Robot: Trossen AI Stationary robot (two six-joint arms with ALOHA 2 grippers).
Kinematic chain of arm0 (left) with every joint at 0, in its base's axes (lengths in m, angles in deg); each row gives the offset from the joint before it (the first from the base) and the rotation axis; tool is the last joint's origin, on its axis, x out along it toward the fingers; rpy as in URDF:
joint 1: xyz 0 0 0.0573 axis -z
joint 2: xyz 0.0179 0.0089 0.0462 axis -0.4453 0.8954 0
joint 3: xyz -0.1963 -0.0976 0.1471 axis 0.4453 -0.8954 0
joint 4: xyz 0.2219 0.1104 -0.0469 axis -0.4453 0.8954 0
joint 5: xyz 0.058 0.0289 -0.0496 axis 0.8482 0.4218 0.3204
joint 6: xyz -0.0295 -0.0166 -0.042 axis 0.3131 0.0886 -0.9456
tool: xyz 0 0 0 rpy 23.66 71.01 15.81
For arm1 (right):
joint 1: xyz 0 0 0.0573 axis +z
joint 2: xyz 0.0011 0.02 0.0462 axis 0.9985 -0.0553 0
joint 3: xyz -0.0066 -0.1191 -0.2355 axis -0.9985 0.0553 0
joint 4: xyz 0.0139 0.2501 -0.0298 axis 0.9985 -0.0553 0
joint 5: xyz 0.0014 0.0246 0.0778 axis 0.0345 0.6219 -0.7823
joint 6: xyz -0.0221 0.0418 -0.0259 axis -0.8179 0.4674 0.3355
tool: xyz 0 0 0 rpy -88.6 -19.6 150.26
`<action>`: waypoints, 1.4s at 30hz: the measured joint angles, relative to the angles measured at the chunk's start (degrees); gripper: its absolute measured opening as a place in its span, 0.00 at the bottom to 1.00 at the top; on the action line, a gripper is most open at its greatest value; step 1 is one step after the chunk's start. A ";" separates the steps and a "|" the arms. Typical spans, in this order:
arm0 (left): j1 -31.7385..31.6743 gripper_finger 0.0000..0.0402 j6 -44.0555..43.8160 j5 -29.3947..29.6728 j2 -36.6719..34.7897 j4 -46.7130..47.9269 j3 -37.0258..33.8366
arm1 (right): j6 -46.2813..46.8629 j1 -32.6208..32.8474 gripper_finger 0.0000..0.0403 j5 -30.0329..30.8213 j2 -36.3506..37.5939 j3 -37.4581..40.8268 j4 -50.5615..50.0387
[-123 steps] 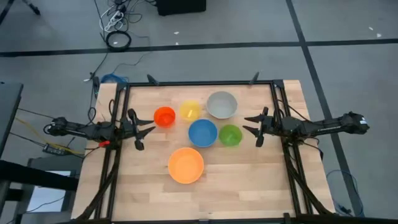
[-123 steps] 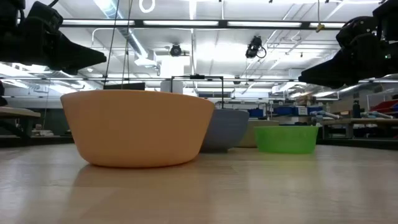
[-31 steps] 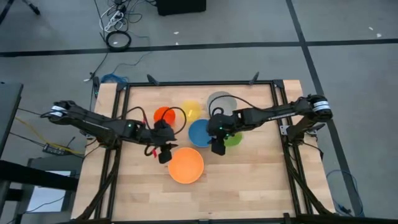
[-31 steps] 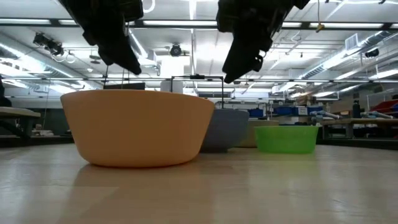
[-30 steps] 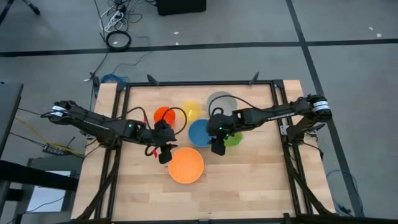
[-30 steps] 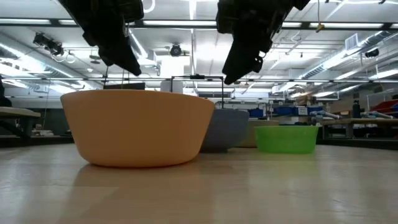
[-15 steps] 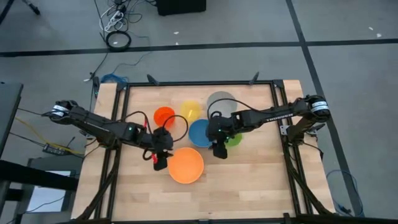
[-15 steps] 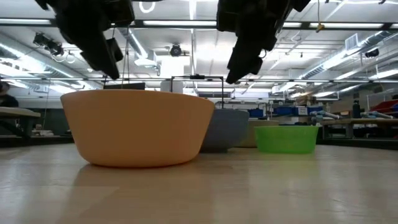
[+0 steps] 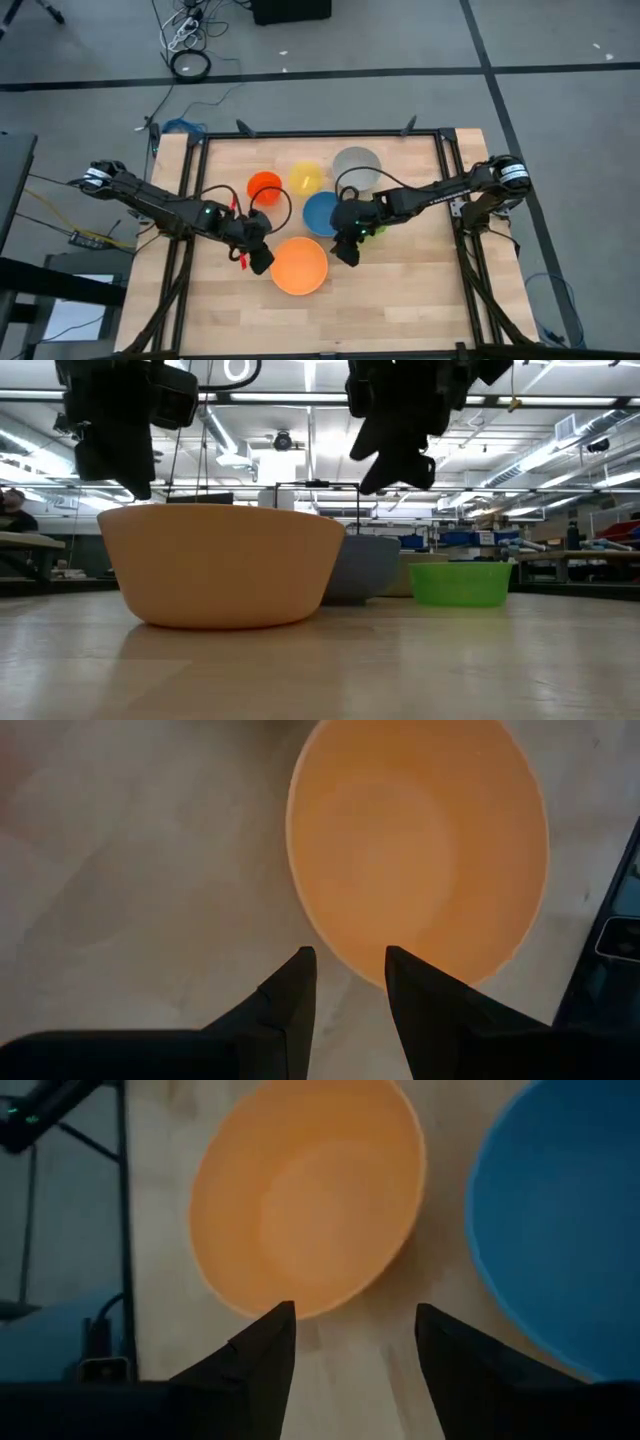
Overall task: Nest bowls inside each other
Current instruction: Stack the orange bowl on top of the grey bowl
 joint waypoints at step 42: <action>3.15 0.33 -5.40 7.03 -0.02 -0.48 0.00 | 8.23 2.84 0.05 3.24 -13.14 6.73 24.13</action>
